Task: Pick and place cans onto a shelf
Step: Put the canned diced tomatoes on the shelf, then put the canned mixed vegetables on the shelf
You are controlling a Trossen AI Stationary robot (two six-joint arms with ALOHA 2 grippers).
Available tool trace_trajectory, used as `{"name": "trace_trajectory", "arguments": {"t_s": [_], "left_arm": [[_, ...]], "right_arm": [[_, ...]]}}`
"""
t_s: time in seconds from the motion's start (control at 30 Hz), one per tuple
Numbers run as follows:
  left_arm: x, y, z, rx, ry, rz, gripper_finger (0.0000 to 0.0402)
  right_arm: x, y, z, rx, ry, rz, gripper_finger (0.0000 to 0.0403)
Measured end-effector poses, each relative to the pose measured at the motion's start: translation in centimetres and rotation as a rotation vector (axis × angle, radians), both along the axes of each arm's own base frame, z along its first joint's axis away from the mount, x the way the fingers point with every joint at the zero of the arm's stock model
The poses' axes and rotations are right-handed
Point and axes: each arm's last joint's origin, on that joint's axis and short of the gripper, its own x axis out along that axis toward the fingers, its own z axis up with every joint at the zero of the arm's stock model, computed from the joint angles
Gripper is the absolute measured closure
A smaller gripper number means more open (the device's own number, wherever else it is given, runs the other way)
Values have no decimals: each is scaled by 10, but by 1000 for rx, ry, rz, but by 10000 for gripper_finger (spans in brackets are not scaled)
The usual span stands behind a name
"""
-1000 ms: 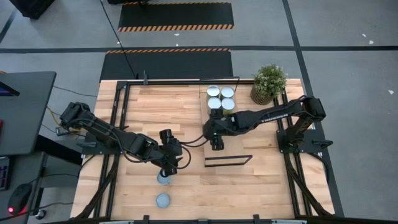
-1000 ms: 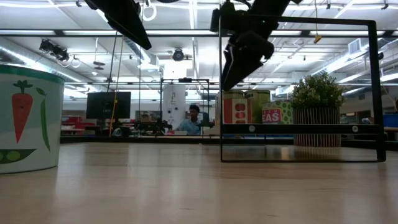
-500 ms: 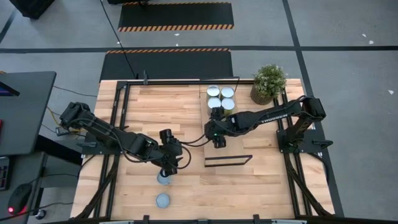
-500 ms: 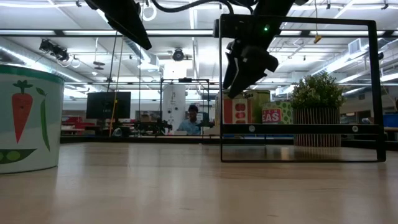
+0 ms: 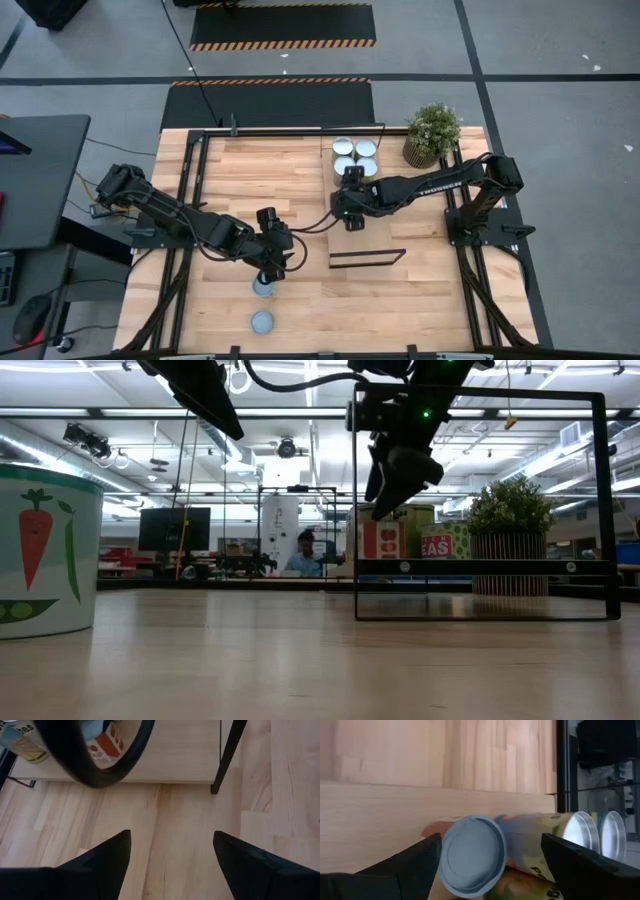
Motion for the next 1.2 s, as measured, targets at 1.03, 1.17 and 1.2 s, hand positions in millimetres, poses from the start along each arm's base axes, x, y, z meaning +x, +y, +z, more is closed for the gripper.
{"name": "trace_trajectory", "arguments": {"t_s": [1.03,1.17,1.2], "left_arm": [[-47,-30,20,-237,79,-113,114],[-54,-39,19,-329,117,-107,114],[-56,-43,20,-342,113,-109,114]], "right_arm": [[-84,17,96,159,-294,-116,53],[-108,32,123,183,-446,-52,53],[-112,36,128,196,-484,-31,53]]}}
